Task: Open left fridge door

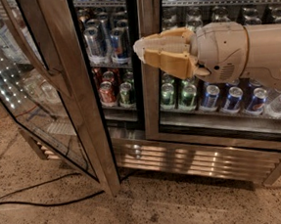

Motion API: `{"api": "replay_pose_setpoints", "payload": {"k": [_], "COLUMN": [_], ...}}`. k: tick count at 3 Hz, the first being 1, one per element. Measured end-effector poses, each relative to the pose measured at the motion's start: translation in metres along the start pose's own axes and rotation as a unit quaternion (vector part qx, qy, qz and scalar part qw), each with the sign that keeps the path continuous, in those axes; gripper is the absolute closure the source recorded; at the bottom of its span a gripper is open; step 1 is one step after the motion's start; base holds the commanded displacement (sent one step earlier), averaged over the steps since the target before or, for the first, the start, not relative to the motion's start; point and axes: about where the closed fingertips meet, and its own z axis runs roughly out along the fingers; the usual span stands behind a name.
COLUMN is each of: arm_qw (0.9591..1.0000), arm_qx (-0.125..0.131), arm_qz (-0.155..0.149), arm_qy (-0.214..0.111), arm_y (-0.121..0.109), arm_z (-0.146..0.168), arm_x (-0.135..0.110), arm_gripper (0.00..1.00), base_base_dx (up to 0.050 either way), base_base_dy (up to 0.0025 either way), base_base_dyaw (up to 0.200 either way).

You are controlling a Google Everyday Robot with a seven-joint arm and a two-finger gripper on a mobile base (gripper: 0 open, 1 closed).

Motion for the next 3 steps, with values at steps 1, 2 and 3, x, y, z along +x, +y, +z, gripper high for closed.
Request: {"api": "replay_pose_setpoints", "payload": {"k": [1,2,3], "arm_qw": [1.0000,1.0000,1.0000], "arm_qx": [0.000,0.000,0.000], "arm_qz": [0.000,0.000,0.000], "arm_qy": [0.000,0.000,0.000], "arm_y": [0.0000,0.0000,0.0000], "arm_z": [0.0000,0.0000,0.0000], "arm_x": [0.0000,0.0000,0.0000], "arm_gripper": [1.00,1.00,1.00], "base_base_dx": [0.037,0.000,0.000], "base_base_dy": [0.00246,0.00000,-0.00012], "base_base_dyaw": [0.134,0.192,0.193]}}
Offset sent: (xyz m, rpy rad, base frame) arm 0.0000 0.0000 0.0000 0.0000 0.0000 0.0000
